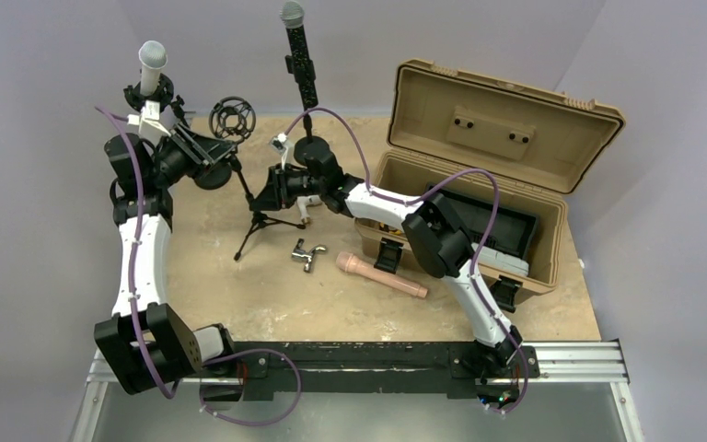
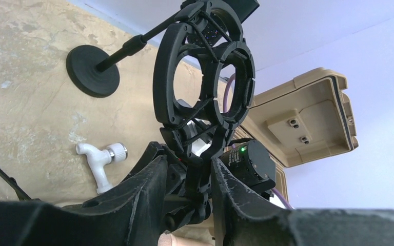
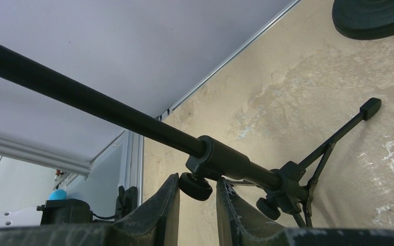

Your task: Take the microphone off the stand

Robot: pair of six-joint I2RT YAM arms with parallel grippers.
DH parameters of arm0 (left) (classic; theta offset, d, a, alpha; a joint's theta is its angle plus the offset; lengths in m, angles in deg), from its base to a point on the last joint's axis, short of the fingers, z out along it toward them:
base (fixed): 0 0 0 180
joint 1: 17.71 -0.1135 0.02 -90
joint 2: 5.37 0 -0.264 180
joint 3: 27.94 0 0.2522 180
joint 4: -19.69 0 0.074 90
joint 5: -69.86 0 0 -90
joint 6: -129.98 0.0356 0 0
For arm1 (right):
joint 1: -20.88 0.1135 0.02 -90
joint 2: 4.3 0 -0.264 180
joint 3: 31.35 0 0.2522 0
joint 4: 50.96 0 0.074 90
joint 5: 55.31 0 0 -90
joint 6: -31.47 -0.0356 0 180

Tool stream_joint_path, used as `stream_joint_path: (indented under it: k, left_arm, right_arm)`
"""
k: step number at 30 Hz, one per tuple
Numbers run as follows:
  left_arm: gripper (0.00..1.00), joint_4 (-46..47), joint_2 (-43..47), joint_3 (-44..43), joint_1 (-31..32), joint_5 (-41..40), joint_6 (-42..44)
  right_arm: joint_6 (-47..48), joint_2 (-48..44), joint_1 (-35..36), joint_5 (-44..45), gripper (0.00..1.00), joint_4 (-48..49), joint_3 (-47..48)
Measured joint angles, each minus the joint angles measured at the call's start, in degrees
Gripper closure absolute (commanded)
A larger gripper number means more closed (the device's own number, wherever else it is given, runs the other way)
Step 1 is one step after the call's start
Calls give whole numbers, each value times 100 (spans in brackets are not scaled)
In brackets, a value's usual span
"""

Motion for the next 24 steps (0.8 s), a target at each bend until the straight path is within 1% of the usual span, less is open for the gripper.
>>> stream_joint_path:
  k: [4, 6, 12, 17, 20, 22, 24]
  left_arm:
    - [71, 398, 74, 197, 22, 2, -129]
    - [74, 562, 81, 262, 24, 15, -212]
    - [82, 914, 166, 481, 46, -26, -343]
    - [91, 981, 417, 682, 63, -199, -367]
    - [97, 981, 551, 769, 63, -313, -376]
    - [99, 914, 660, 837, 63, -431, -354]
    - [100, 839, 750, 857, 63, -505, -339]
  right_arm:
    - [15, -28, 7, 48, 100, 81, -76]
    - [26, -42, 7, 63, 93, 111, -109]
    - [28, -186, 17, 219, 65, 286, -367]
    - [37, -463, 20, 435, 52, 422, -850]
    - [-35, -590, -15, 546, 41, 507, -1128]
    - [-151, -627, -35, 586, 39, 693, -1281]
    - [-315, -634, -50, 610, 39, 916, -1401]
